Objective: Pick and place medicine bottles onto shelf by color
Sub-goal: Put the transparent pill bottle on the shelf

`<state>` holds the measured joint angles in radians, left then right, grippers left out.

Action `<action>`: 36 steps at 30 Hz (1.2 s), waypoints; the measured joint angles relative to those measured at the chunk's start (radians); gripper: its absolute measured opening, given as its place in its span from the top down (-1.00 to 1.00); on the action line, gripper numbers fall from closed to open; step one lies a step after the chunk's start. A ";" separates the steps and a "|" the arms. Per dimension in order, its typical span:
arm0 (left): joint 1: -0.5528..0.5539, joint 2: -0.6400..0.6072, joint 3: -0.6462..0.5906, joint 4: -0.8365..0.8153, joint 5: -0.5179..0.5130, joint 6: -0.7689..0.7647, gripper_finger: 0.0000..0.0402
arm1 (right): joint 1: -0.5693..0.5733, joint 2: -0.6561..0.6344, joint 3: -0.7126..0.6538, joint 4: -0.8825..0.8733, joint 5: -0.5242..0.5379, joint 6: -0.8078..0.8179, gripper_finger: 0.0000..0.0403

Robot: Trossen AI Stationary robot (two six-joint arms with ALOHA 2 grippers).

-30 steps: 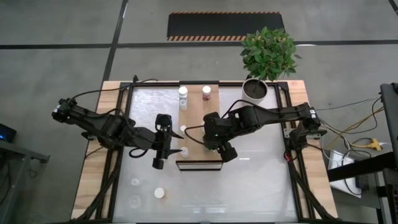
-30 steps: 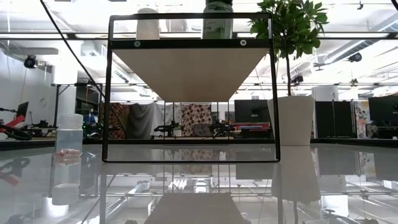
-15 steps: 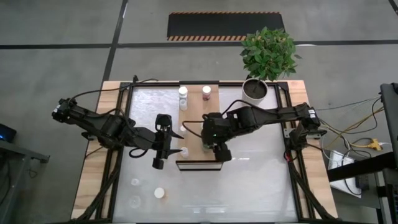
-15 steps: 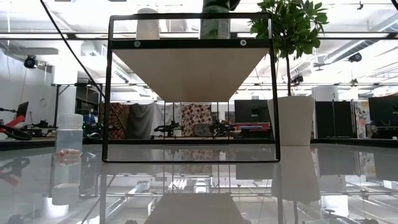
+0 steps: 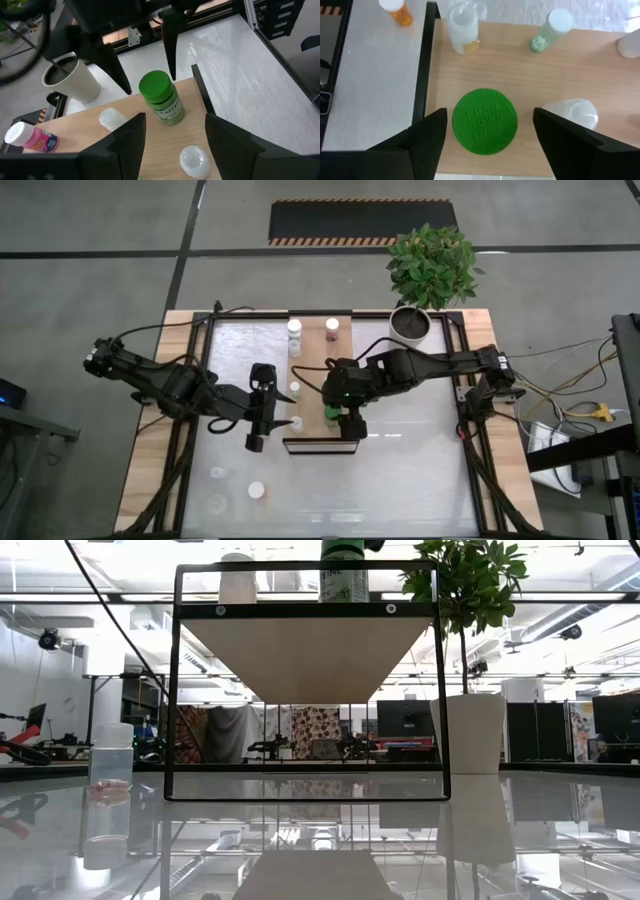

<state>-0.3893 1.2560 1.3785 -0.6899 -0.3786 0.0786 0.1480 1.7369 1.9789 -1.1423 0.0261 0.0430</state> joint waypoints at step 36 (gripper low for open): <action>-0.038 0.008 -0.395 -0.309 0.135 -0.730 -0.23 | 0.153 -0.472 -0.501 0.153 0.001 0.102 -0.16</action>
<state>-0.4274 1.2636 0.9838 -0.9985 -0.2436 -0.6514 0.3012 1.2653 1.4783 -0.9892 0.0275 0.1453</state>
